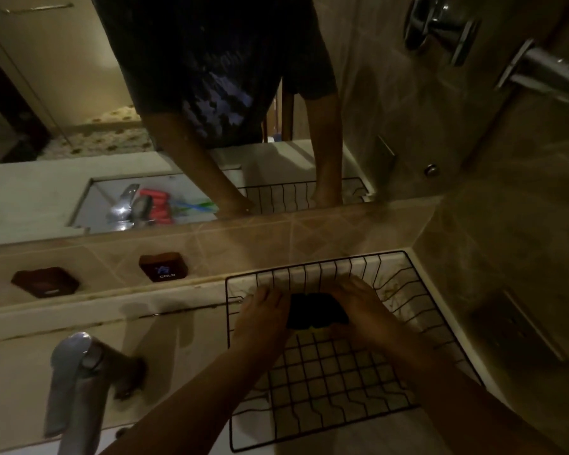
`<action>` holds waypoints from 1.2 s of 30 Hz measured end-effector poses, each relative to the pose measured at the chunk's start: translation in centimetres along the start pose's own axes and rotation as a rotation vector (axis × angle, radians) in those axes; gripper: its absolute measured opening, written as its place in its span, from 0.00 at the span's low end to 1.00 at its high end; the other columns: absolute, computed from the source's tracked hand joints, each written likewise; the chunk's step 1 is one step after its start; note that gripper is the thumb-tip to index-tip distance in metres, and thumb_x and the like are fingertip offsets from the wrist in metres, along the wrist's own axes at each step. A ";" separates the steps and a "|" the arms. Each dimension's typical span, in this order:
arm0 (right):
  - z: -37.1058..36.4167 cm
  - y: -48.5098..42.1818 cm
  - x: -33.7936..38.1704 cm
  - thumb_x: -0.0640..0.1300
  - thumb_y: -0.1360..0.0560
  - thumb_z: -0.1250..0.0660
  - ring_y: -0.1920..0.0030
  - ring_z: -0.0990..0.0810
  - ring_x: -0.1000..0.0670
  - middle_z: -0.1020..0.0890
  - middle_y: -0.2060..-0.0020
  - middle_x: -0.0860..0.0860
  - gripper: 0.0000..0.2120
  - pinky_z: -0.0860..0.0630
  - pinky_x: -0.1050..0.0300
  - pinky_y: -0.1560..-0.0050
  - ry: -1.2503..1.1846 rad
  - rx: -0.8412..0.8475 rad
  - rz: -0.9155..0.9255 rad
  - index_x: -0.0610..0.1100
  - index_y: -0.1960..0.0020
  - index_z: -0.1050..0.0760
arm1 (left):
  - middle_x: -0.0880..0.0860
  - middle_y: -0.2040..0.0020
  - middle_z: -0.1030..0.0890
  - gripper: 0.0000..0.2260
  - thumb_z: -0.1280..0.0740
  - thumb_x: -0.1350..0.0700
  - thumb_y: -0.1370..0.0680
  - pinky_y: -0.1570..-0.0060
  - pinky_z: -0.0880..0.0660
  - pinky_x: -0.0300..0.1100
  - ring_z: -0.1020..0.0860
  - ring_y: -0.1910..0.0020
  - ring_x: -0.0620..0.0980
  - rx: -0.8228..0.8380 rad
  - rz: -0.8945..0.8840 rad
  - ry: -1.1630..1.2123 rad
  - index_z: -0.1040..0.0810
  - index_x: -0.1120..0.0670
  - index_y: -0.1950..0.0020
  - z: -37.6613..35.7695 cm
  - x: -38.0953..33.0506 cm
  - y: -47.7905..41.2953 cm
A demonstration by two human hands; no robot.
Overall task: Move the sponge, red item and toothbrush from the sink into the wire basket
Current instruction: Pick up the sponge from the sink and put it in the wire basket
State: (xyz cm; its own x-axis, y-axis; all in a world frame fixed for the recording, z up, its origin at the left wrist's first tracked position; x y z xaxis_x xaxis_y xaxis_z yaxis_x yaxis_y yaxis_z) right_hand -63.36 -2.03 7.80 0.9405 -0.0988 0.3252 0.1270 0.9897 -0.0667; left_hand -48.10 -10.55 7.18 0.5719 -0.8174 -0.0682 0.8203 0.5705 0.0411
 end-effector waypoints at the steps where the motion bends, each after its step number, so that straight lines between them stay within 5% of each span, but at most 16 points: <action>1: -0.2 -0.3 -0.1 0.53 0.36 0.23 0.39 0.27 0.41 0.22 0.40 0.46 0.33 0.28 0.48 0.39 0.011 -0.012 0.014 0.45 0.34 0.26 | 0.54 0.31 0.28 0.27 0.34 0.49 0.24 0.37 0.34 0.51 0.34 0.32 0.57 -0.007 0.018 0.010 0.34 0.54 0.27 -0.1 0.1 -0.1; 11: -2.3 -1.1 -0.2 0.52 0.32 0.25 0.40 0.28 0.41 0.27 0.38 0.45 0.35 0.27 0.48 0.44 0.121 -0.043 0.002 0.50 0.28 0.34 | 0.62 0.29 0.35 0.20 0.38 0.61 0.23 0.39 0.29 0.54 0.34 0.32 0.63 -0.024 0.108 0.008 0.33 0.57 0.30 -0.3 -0.9 -0.5; 15: -1.8 -0.9 0.3 0.48 0.39 0.19 0.45 0.25 0.39 0.23 0.44 0.43 0.37 0.25 0.45 0.48 0.155 -0.078 0.002 0.45 0.33 0.28 | 0.61 0.29 0.36 0.22 0.38 0.61 0.22 0.38 0.29 0.53 0.36 0.32 0.62 0.020 0.126 0.033 0.37 0.57 0.29 -1.1 -1.0 -0.7; 25: -2.7 -0.5 -0.2 0.48 0.28 0.28 0.35 0.31 0.38 0.30 0.33 0.40 0.32 0.29 0.45 0.36 0.116 0.013 -0.078 0.43 0.27 0.34 | 0.58 0.30 0.33 0.26 0.33 0.64 0.26 0.40 0.27 0.51 0.34 0.33 0.60 0.094 0.154 0.158 0.35 0.57 0.29 -2.3 -0.5 -0.4; 29: -2.6 0.0 -0.3 0.45 0.27 0.29 0.34 0.33 0.40 0.32 0.33 0.42 0.31 0.29 0.50 0.37 0.097 0.022 -0.093 0.44 0.27 0.35 | 0.55 0.32 0.32 0.26 0.31 0.64 0.27 0.41 0.25 0.51 0.32 0.34 0.57 0.203 0.183 0.222 0.32 0.54 0.30 -2.2 0.0 -0.3; 32: -1.8 0.4 0.6 0.40 0.29 0.28 0.34 0.31 0.37 0.30 0.33 0.38 0.32 0.27 0.46 0.38 0.088 0.026 -0.064 0.39 0.28 0.34 | 0.55 0.28 0.34 0.29 0.33 0.61 0.24 0.37 0.28 0.51 0.32 0.32 0.57 0.262 0.185 0.294 0.38 0.52 0.25 -1.2 0.2 -0.2; 34: -0.9 0.7 1.4 0.38 0.32 0.28 0.35 0.30 0.37 0.29 0.33 0.38 0.33 0.27 0.45 0.39 0.061 0.002 -0.068 0.39 0.29 0.33 | 0.56 0.27 0.33 0.32 0.33 0.60 0.24 0.37 0.28 0.51 0.31 0.32 0.57 0.229 0.156 0.340 0.42 0.50 0.23 0.0 0.1 0.3; 36: 0.0 0.8 2.3 0.40 0.32 0.28 0.37 0.29 0.40 0.28 0.34 0.41 0.32 0.26 0.48 0.40 0.059 0.001 -0.081 0.42 0.29 0.32 | 0.57 0.32 0.27 0.28 0.33 0.61 0.25 0.40 0.26 0.50 0.28 0.37 0.57 0.135 0.110 0.369 0.36 0.52 0.26 1.6 0.0 1.3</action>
State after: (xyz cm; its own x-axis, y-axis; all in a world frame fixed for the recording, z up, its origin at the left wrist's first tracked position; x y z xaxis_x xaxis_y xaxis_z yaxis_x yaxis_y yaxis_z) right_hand -61.07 -1.42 8.47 0.9439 -0.1847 0.2738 0.2036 0.9782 -0.0417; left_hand -47.03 -9.96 8.80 0.6359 -0.6550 -0.4081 0.7619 0.6169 0.1972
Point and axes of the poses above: each hand's wrist, its own y-axis away from the middle knuckle, its own z-axis out of the back of the hand, x = y × z, the point moved 6 cm from there along -y, towards the middle knuckle
